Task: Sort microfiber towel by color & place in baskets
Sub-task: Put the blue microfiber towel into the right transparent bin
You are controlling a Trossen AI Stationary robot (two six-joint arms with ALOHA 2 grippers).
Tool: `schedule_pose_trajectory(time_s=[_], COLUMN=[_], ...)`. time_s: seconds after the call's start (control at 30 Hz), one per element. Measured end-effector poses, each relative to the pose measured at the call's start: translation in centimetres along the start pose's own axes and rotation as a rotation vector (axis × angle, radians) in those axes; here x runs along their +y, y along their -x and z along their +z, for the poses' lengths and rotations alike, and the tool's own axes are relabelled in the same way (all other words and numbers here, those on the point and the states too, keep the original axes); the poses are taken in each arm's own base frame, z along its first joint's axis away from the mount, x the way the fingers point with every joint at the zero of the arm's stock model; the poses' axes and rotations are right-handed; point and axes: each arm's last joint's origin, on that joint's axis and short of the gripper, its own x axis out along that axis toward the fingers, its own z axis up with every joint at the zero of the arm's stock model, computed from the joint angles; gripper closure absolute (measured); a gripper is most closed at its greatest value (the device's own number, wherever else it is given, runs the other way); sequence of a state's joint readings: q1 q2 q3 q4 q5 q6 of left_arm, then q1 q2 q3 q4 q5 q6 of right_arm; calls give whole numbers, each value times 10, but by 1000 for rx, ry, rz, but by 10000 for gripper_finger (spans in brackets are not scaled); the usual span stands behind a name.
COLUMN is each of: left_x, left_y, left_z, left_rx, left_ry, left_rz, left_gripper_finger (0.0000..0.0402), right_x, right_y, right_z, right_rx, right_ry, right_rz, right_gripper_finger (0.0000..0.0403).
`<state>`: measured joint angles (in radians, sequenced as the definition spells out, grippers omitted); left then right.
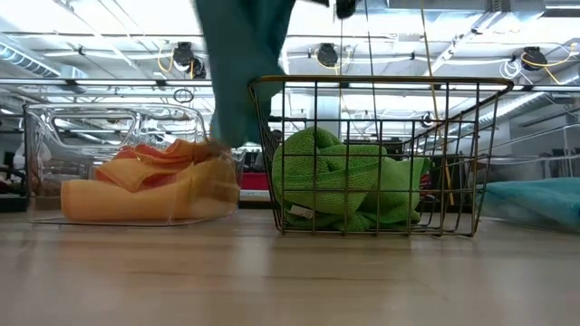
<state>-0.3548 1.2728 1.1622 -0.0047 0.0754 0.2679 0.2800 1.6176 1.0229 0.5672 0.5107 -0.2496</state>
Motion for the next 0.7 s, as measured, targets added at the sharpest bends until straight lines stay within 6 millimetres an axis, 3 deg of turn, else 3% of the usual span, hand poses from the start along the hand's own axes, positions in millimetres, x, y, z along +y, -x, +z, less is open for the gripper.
schedule_pose_trajectory(time_s=[0.23, 0.43, 0.7], left_x=[-14, -20, -16], left_y=[-1, -1, -4], left_z=[-4, -7, -28], left_rx=[94, 143, 336], left_ry=[-9, -11, 62], left_rz=[93, 135, 294], left_gripper_finger=[394, 392, 391], right_x=[11, 26, 43], right_y=[25, 36, 52], right_z=[25, 30, 43], right_rx=[-65, -82, -176], right_ry=[-4, -5, 15], right_rz=[49, 102, 148], right_gripper_finger=[397, 400, 400])
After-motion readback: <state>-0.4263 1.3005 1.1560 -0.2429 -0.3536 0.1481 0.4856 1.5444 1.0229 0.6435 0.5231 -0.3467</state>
